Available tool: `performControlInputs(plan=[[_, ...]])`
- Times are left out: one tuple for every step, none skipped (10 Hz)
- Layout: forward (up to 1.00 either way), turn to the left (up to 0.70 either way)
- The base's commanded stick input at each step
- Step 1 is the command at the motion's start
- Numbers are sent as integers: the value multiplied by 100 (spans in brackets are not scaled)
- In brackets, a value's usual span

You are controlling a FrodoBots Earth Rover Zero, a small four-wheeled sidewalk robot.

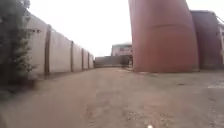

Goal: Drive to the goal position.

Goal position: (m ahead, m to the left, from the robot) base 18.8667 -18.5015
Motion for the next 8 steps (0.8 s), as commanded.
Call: performControlInputs(plan=[[100,0],[100,0],[100,0],[100,0],[100,0],[100,0],[100,0],[100,0]])
